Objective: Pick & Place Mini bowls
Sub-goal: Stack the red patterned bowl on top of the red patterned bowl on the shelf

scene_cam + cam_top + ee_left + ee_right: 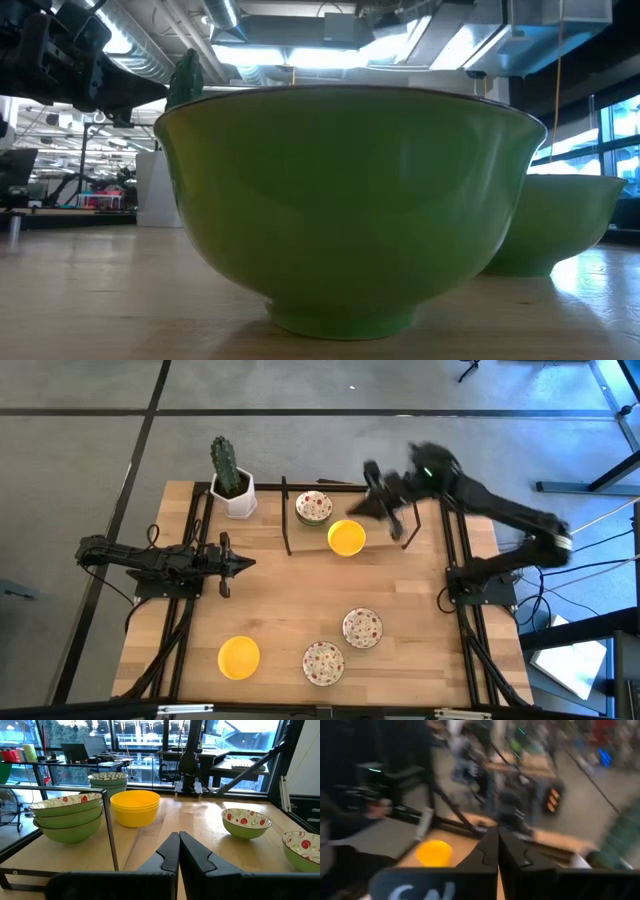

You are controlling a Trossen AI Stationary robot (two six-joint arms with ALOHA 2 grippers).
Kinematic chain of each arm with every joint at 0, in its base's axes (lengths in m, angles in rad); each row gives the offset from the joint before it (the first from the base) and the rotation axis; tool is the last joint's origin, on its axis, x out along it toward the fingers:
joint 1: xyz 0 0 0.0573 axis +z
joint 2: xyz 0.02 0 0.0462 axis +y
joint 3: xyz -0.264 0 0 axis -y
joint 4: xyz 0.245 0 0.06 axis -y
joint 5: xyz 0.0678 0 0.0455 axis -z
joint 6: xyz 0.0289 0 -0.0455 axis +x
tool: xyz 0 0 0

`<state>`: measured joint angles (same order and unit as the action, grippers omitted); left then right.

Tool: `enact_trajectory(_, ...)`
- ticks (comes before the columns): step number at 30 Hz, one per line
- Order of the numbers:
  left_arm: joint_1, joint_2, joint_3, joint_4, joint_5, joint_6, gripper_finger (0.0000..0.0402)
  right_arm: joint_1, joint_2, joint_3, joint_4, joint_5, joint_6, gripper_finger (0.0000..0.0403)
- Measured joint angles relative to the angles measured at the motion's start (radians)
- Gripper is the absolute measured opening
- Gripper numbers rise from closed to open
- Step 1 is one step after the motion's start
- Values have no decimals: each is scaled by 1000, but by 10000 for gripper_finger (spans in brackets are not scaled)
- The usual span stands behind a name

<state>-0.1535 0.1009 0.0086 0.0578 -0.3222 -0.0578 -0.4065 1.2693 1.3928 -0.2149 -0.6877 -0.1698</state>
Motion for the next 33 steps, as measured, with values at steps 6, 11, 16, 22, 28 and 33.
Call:
enact_trajectory(6,0,0,0,0,0,0,4,142,-288,-381,113,123,28,0)
enact_trajectory(11,0,0,0,0,-14,0,4,232,-444,-737,388,157,141,2)
enact_trajectory(16,0,0,0,3,-45,0,4,287,-482,-973,662,191,215,5)
enact_trajectory(22,0,0,0,47,-154,0,4,317,-478,-1089,730,283,174,6)
enact_trajectory(28,0,0,0,56,-158,-38,4,343,-478,-1129,739,304,166,7)
enact_trajectory(33,0,0,0,147,-209,-54,4,363,-478,-1140,731,303,161,7)
